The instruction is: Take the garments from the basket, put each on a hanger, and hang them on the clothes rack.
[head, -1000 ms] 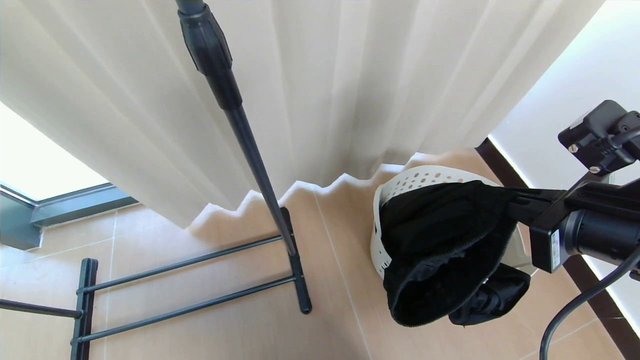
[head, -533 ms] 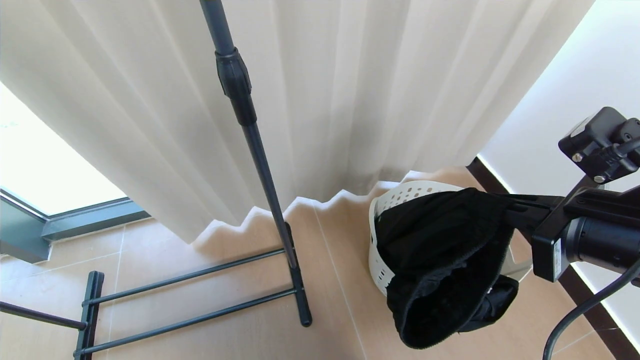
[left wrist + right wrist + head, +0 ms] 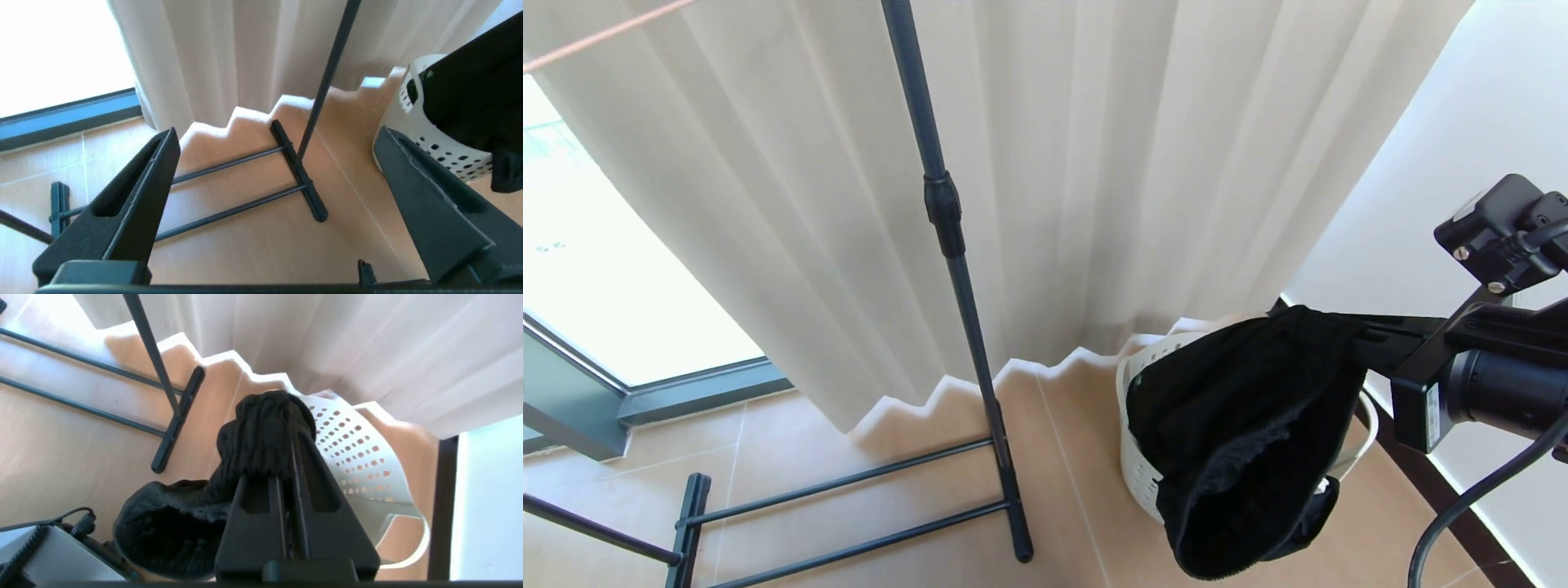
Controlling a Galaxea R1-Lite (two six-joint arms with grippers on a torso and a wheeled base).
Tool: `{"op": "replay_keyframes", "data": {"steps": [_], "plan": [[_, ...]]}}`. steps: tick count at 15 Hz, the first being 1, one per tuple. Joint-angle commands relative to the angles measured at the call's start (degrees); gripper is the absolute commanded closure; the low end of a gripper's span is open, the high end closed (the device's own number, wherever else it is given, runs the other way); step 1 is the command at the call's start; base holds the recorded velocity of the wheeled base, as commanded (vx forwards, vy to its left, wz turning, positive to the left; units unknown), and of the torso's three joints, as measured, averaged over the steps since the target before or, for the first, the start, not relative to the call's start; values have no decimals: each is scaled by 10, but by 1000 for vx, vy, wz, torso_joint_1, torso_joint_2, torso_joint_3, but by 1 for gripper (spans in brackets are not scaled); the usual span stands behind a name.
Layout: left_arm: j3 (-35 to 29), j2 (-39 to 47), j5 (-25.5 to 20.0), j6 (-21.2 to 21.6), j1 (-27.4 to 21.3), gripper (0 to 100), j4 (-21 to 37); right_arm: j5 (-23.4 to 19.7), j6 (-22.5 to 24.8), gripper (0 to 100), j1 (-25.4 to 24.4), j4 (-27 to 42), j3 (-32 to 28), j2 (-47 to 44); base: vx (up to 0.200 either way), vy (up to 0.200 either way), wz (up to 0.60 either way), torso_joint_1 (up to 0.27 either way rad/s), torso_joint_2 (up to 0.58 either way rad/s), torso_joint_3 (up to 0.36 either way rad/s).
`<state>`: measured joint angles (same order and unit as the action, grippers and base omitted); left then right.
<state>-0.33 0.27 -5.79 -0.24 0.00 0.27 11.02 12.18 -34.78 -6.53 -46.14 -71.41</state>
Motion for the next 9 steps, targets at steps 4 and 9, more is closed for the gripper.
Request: {"op": "replay_keyframes", "data": {"steps": [4,9], "plan": [[0,0,1,0,0,0,0,1,0,100,1,0,2,-1,0,0,0,104,-447,-147],[0,0,0,-1,0,0,0,1,1,100,1,0,6,0,0,0,0,143,-471,-144]]}}
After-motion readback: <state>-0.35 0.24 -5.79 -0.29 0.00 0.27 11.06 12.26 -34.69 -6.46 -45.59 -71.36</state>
